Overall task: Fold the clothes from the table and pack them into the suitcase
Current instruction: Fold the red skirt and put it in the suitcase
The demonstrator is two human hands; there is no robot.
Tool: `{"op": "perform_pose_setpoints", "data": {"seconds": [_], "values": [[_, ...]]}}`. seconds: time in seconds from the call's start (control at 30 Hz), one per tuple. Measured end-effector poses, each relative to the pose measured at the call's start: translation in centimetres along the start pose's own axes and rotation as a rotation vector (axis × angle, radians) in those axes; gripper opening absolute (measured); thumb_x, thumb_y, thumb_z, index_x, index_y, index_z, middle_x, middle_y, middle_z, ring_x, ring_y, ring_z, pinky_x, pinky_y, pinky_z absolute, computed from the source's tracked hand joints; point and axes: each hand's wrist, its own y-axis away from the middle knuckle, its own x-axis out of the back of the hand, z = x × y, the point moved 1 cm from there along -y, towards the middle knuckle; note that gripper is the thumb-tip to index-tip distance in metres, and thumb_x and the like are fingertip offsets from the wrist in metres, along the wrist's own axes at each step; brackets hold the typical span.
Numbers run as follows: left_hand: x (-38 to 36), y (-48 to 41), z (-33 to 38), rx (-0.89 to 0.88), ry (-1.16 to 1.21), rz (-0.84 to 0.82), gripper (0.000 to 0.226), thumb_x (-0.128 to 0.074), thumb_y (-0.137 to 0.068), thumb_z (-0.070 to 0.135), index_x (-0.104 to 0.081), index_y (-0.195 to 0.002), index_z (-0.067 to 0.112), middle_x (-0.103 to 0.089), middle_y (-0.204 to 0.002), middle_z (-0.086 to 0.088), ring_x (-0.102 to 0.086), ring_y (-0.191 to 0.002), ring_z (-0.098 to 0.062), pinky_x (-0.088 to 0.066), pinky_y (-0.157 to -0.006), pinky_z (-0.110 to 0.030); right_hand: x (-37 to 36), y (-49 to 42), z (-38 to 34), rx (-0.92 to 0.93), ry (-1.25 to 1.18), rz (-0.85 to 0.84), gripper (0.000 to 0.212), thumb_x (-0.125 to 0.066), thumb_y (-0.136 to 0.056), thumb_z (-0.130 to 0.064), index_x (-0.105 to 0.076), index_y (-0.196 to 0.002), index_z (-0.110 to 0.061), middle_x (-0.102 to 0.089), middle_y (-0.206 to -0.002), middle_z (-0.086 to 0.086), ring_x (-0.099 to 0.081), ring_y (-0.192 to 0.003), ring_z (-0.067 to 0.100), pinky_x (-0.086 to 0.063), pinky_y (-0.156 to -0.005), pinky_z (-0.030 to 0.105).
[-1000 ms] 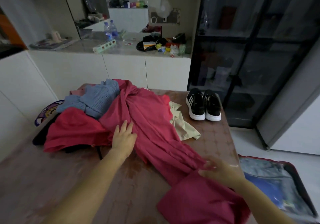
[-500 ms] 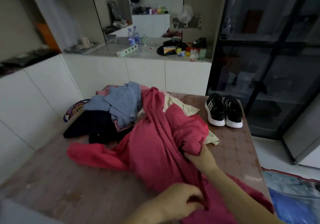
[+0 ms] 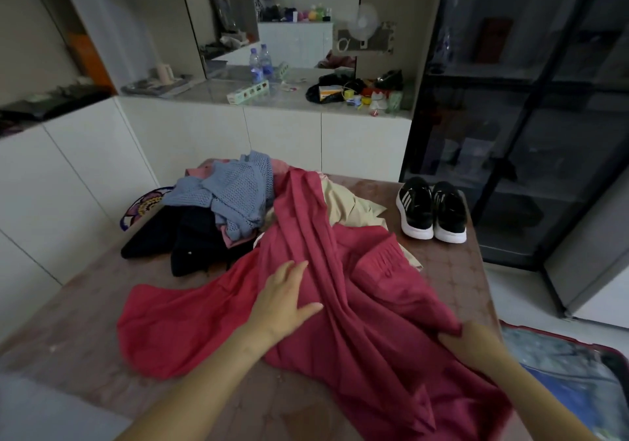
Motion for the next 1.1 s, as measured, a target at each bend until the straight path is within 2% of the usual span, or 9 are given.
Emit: {"op": "perform_pose_setpoints", "data": {"seconds": [0.13, 0.2, 0.3, 0.37, 0.5, 0.67, 0.83, 1.0, 1.1], "values": [[-1.3, -0.9, 2.4, -0.177, -0.296, -0.123, 0.097, -0.068, -0.078, 0.051, 0.000, -0.147, 0.047, 0.011, -0.159, -0.006, 0.003, -0.145, -0.032, -0.016, -0.116, -0.054, 0.7, 0.7, 1.1, 0.019, 0.187, -0.046, 0.085, -0.066, -0.060, -0.066, -0.039, -0.131, -0.029, -0.050, -0.130, 0.001, -0.048, -0.122, 0.023, -0.033, -0.106, 0.046], [-2.2, -1.3, 3.4, -0.321, -0.479, -0.160, 0.081, -0.067, -0.082, 0.039, -0.019, -0.147, 0.042, 0.016, -0.159, -0.005, 0.012, -0.145, -0.030, -0.005, -0.116, -0.058, 0.9, 0.5, -0.9, 0.110, 0.172, 0.065, 0.093, -0.067, -0.066, -0.067, -0.026, -0.142, -0.032, -0.041, -0.141, 0.003, -0.041, -0.130, 0.023, -0.024, -0.110, 0.051], [-3.1, -1.5, 4.1, -0.384, -0.606, -0.220, 0.031, -0.044, -0.094, 0.020, -0.058, -0.122, 0.022, -0.021, -0.156, -0.012, -0.009, -0.146, -0.032, -0.002, -0.116, -0.054, 0.4, -0.1, -4.3, 0.208, 0.185, 0.168, 0.092, -0.058, -0.074, -0.070, -0.014, -0.146, -0.034, -0.039, -0.144, 0.005, -0.040, -0.132, 0.024, -0.013, -0.112, 0.058], [-3.5, -0.5, 4.2, -0.326, -0.584, -0.302, 0.028, -0.039, -0.094, 0.015, -0.061, -0.112, 0.017, -0.057, -0.128, -0.012, -0.046, -0.127, -0.031, -0.023, -0.112, -0.045, -0.7, -0.7, -5.6, 0.231, 0.220, 0.181, 0.095, -0.055, -0.075, -0.071, -0.006, -0.148, -0.035, -0.040, -0.143, 0.008, -0.041, -0.132, 0.024, -0.011, -0.112, 0.059], [-4.9, 5.0, 4.8, -0.285, -0.114, -0.545, 0.025, -0.052, -0.089, 0.021, -0.063, -0.111, 0.018, -0.066, -0.114, -0.006, -0.058, -0.107, -0.026, -0.043, -0.087, -0.029, -2.8, -2.0, -6.1, 0.247, 0.297, 0.147, 0.106, -0.060, -0.073, -0.068, 0.013, -0.146, -0.044, -0.044, -0.138, 0.010, -0.047, -0.126, 0.024, -0.009, -0.112, 0.059], [-4.3, 9.6, 6.2, -0.289, 0.131, -0.604, 0.030, -0.066, -0.083, 0.035, -0.063, -0.110, 0.023, -0.067, -0.110, 0.004, -0.061, -0.100, -0.012, -0.041, -0.083, -0.018, -3.4, -3.1, -4.7, 0.321, 0.247, 0.311, 0.029, -0.044, -0.093, -0.032, -0.054, -0.120, -0.029, -0.066, -0.110, 0.001, -0.059, -0.107, 0.024, -0.027, -0.111, 0.049], [0.8, 5.4, 5.8, -0.115, 0.219, -0.209, 0.033, -0.068, -0.083, 0.039, -0.061, -0.113, 0.024, -0.065, -0.109, 0.005, -0.061, -0.097, -0.009, -0.048, -0.088, -0.027, 2.2, -2.4, -5.9, 0.478, -0.269, 0.288, 0.018, -0.064, -0.080, -0.011, -0.065, -0.092, -0.024, -0.065, -0.083, -0.003, -0.060, -0.079, 0.019, -0.043, -0.072, 0.029], [6.2, 0.5, 9.1, -0.321, -0.021, 0.081, 0.078, -0.071, -0.082, 0.036, -0.030, -0.146, 0.018, -0.036, -0.147, -0.003, -0.036, -0.134, -0.019, -0.024, -0.109, -0.023, 8.4, 3.8, -6.1, 0.758, -0.496, -0.317, 0.049, -0.054, -0.076, 0.018, -0.065, -0.062, -0.028, -0.057, -0.062, -0.007, -0.048, -0.058, 0.005, -0.039, -0.057, 0.018], [6.3, -1.8, 11.0, -0.356, -0.186, -0.044, 0.105, -0.077, -0.068, 0.050, -0.014, -0.150, 0.031, -0.013, -0.157, -0.001, -0.014, -0.143, -0.023, -0.018, -0.116, -0.041, 11.2, 8.1, -4.9, 0.822, -0.559, -0.579, 0.047, -0.054, -0.068, 0.019, -0.066, -0.059, -0.025, -0.060, -0.064, -0.006, -0.052, -0.059, 0.004, -0.043, -0.058, 0.015]]}}
